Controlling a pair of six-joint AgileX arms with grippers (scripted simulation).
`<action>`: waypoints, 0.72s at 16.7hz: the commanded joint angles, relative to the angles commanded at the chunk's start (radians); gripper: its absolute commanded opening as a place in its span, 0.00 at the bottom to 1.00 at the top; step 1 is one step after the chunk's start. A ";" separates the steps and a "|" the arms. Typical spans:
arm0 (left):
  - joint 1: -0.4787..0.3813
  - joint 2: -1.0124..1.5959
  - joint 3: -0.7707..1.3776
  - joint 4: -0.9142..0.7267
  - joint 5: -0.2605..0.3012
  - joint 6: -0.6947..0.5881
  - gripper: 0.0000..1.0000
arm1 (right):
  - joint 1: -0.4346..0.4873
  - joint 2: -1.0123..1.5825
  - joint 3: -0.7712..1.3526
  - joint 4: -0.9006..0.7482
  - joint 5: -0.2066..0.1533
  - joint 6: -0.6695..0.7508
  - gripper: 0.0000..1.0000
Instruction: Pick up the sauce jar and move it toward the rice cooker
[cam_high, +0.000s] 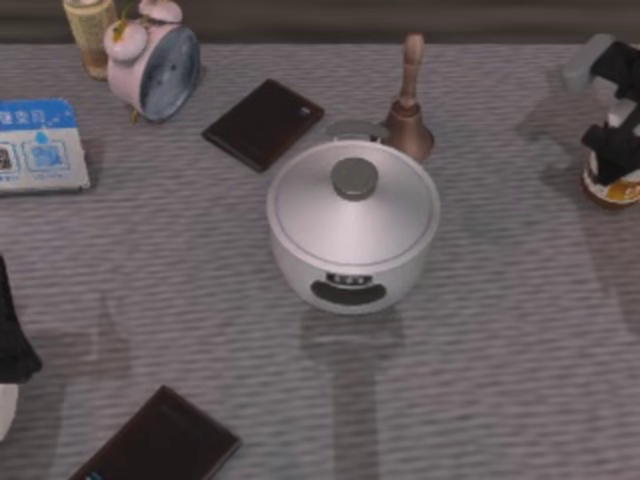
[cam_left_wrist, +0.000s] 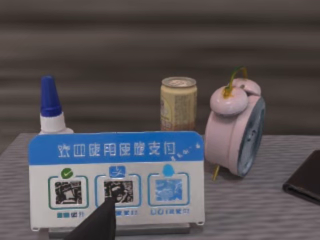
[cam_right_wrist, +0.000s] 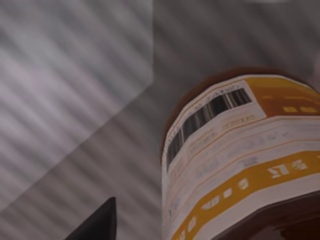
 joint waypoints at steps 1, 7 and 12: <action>0.000 0.000 0.000 0.000 0.000 0.000 1.00 | 0.000 0.000 0.000 0.000 0.000 0.000 0.85; 0.000 0.000 0.000 0.000 0.000 0.000 1.00 | 0.000 0.000 0.000 0.000 0.000 0.000 0.40; 0.000 0.000 0.000 0.000 0.000 0.000 1.00 | 0.000 0.000 0.000 0.000 0.000 0.000 0.02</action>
